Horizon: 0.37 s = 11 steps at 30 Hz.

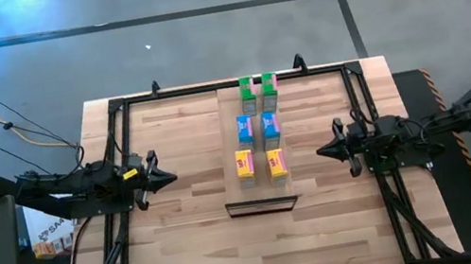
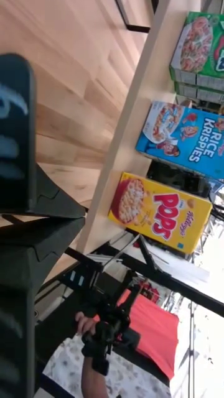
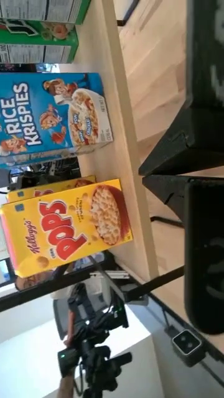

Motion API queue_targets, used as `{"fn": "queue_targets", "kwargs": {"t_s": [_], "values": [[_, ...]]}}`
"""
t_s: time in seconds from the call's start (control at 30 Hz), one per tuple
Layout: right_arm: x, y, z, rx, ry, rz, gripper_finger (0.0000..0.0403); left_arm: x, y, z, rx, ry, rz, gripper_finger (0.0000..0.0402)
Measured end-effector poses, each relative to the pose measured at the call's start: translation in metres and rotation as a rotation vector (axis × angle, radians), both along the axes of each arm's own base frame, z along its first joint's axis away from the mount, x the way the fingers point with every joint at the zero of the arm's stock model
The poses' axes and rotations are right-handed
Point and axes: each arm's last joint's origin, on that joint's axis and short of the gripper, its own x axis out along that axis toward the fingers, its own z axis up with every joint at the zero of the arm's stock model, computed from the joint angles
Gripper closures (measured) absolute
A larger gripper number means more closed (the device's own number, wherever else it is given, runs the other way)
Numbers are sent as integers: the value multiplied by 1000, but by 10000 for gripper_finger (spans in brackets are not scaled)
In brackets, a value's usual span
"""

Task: Stack cereal on shelf
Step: Return to Home Position

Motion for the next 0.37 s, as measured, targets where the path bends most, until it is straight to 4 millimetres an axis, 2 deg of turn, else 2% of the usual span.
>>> {"fn": "queue_targets", "kwargs": {"t_s": [0.37], "values": [[3, 0, -5, 31, 59, -1, 403, 0, 0, 0, 0, 0, 0, 401]]}}
